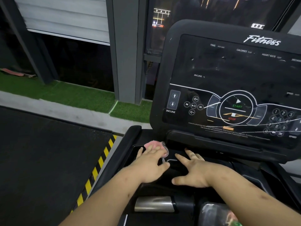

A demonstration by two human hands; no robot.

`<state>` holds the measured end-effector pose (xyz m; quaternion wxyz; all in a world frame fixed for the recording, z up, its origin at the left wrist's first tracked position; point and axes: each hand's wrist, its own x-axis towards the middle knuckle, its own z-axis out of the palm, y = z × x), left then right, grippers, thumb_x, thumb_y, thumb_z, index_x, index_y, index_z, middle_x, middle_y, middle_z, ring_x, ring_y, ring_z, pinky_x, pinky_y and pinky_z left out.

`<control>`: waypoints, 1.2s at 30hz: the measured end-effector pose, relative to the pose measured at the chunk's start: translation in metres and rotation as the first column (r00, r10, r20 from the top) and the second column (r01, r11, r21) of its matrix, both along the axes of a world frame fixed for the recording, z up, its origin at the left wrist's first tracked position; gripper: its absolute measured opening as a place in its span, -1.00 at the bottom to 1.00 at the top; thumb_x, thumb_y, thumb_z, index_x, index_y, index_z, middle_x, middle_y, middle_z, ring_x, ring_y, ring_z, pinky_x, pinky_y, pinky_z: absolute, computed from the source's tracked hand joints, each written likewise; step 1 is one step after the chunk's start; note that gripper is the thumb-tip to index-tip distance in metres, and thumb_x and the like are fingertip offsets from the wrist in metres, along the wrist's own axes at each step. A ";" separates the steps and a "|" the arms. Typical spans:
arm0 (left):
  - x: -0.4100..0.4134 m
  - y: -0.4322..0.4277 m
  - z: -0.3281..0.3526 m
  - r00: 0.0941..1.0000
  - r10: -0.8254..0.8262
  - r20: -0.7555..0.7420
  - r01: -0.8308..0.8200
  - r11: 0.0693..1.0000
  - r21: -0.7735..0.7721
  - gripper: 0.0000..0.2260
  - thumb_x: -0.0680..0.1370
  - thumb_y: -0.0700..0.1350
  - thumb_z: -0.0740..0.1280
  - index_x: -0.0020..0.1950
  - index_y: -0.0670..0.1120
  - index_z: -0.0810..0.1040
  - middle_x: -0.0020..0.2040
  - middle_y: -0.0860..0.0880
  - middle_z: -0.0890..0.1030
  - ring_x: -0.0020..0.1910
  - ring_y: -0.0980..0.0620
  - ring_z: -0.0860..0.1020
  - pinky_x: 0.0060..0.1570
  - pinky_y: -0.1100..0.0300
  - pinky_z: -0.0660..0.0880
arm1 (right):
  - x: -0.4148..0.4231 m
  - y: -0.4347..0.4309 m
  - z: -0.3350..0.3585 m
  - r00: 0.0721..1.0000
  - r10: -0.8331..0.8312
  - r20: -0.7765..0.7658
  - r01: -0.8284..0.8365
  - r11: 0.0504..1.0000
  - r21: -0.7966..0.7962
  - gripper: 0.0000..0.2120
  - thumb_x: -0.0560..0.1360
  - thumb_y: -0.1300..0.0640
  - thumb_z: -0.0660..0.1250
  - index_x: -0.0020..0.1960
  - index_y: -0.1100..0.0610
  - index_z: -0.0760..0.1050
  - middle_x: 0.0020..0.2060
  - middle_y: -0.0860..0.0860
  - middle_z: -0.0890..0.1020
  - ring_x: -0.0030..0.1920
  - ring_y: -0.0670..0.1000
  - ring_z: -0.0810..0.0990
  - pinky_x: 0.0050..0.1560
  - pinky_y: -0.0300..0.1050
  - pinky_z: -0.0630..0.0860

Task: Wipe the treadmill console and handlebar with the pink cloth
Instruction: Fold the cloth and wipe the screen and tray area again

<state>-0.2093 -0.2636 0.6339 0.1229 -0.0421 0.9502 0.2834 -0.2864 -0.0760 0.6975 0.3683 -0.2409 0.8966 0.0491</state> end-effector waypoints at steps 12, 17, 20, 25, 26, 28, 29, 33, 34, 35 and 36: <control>0.003 0.003 -0.010 0.998 -0.035 0.051 0.038 0.998 -0.054 -0.37 0.65 0.34 0.06 0.68 0.22 -0.01 0.71 0.01 -0.12 0.68 0.01 -0.18 0.63 -0.03 -0.18 | -0.001 -0.001 0.000 1.000 0.001 -0.007 -0.001 1.000 0.005 0.04 0.40 -0.49 0.35 0.64 -0.30 -0.20 0.65 -0.05 -0.31 0.65 0.17 -0.26 0.62 0.24 0.02; 0.032 0.016 -0.012 1.000 -0.008 0.014 0.009 0.998 -0.063 -0.41 0.67 0.31 0.05 0.68 0.19 0.06 0.71 -0.01 -0.04 0.68 -0.06 -0.10 0.64 -0.05 -0.08 | 0.001 -0.001 0.000 1.000 -0.002 -0.019 0.002 1.000 -0.002 0.04 0.40 -0.48 0.35 0.64 -0.31 -0.20 0.65 -0.05 -0.31 0.65 0.17 -0.25 0.62 0.22 0.00; 0.049 0.022 -0.017 1.000 0.008 -0.006 -0.008 0.999 -0.043 -0.47 0.68 0.26 0.01 0.64 0.14 0.23 0.69 -0.07 0.10 0.68 -0.12 -0.02 0.64 -0.06 -0.04 | 0.002 -0.002 0.001 1.000 -0.001 -0.020 0.001 1.000 -0.001 0.04 0.40 -0.48 0.36 0.65 -0.30 -0.19 0.65 -0.05 -0.31 0.66 0.17 -0.24 0.62 0.21 0.00; 0.064 0.007 -0.015 0.997 -0.019 -0.073 0.011 0.994 -0.106 -0.43 0.64 0.28 -0.08 0.47 0.10 0.50 0.53 0.04 0.44 0.59 -0.04 0.24 0.59 -0.01 0.08 | 0.001 -0.002 0.002 1.000 0.006 -0.026 -0.006 1.000 0.000 0.04 0.40 -0.48 0.36 0.65 -0.29 -0.18 0.66 -0.05 -0.30 0.66 0.17 -0.23 0.63 0.20 0.00; 0.067 0.002 -0.015 0.996 -0.027 -0.080 0.016 0.991 -0.132 -0.46 0.66 0.25 -0.05 0.45 0.08 0.51 0.49 0.06 0.49 0.56 -0.02 0.28 0.58 0.01 0.09 | 0.001 -0.002 0.002 1.000 0.007 -0.025 -0.007 1.000 0.002 0.04 0.40 -0.48 0.36 0.65 -0.29 -0.18 0.66 -0.04 -0.30 0.66 0.17 -0.22 0.63 0.21 0.00; 0.074 -0.009 -0.014 0.995 -0.025 -0.096 0.007 0.983 -0.186 -0.47 0.65 0.25 -0.06 0.40 0.08 0.54 0.41 0.08 0.56 0.48 0.01 0.37 0.55 0.05 0.14 | 0.001 -0.002 0.003 1.000 0.009 -0.021 -0.009 1.000 0.000 0.03 0.41 -0.47 0.36 0.65 -0.29 -0.17 0.66 -0.04 -0.29 0.66 0.17 -0.22 0.63 0.22 -0.01; 0.079 -0.016 -0.015 0.995 -0.018 -0.101 -0.003 0.979 -0.203 -0.46 0.64 0.26 -0.07 0.35 0.08 0.56 0.36 0.08 0.59 0.43 0.02 0.42 0.52 0.05 0.17 | 0.000 -0.001 0.003 1.000 0.012 -0.015 -0.013 1.000 -0.005 0.03 0.41 -0.47 0.36 0.65 -0.29 -0.17 0.66 -0.05 -0.29 0.66 0.17 -0.22 0.63 0.22 -0.01; 0.097 -0.042 -0.023 0.995 0.037 -0.087 -0.055 0.977 -0.206 -0.44 0.56 0.32 -0.10 0.18 0.11 0.58 0.19 0.13 0.62 0.27 0.10 0.49 0.44 0.04 0.28 | -0.002 0.001 0.002 1.000 0.017 -0.004 -0.017 1.000 -0.011 0.03 0.40 -0.48 0.36 0.65 -0.30 -0.18 0.65 -0.05 -0.30 0.66 0.18 -0.23 0.62 0.24 -0.01; 0.099 -0.044 -0.024 0.995 0.049 -0.082 -0.065 0.978 -0.197 -0.45 0.55 0.34 -0.09 0.17 0.12 0.58 0.18 0.15 0.62 0.26 0.11 0.48 0.44 0.06 0.27 | -0.002 0.000 0.001 1.000 0.016 -0.006 -0.016 1.000 -0.008 0.03 0.40 -0.48 0.36 0.65 -0.30 -0.18 0.65 -0.04 -0.30 0.66 0.18 -0.23 0.63 0.23 -0.01; 0.100 -0.043 -0.023 0.995 0.060 -0.083 -0.075 0.980 -0.184 -0.45 0.54 0.35 -0.08 0.16 0.12 0.58 0.17 0.15 0.61 0.26 0.12 0.47 0.44 0.08 0.26 | -0.002 0.000 0.000 1.000 0.014 -0.007 -0.014 1.000 -0.005 0.04 0.40 -0.49 0.36 0.65 -0.30 -0.18 0.65 -0.04 -0.30 0.66 0.19 -0.23 0.63 0.23 -0.02; 0.099 -0.041 -0.022 0.994 0.068 -0.087 -0.082 0.981 -0.175 -0.45 0.54 0.36 -0.07 0.15 0.12 0.58 0.16 0.15 0.61 0.25 0.12 0.47 0.43 0.10 0.26 | -0.002 -0.001 0.000 1.000 0.012 -0.006 -0.012 1.000 -0.002 0.04 0.39 -0.50 0.36 0.65 -0.30 -0.18 0.65 -0.03 -0.30 0.66 0.19 -0.23 0.63 0.24 -0.02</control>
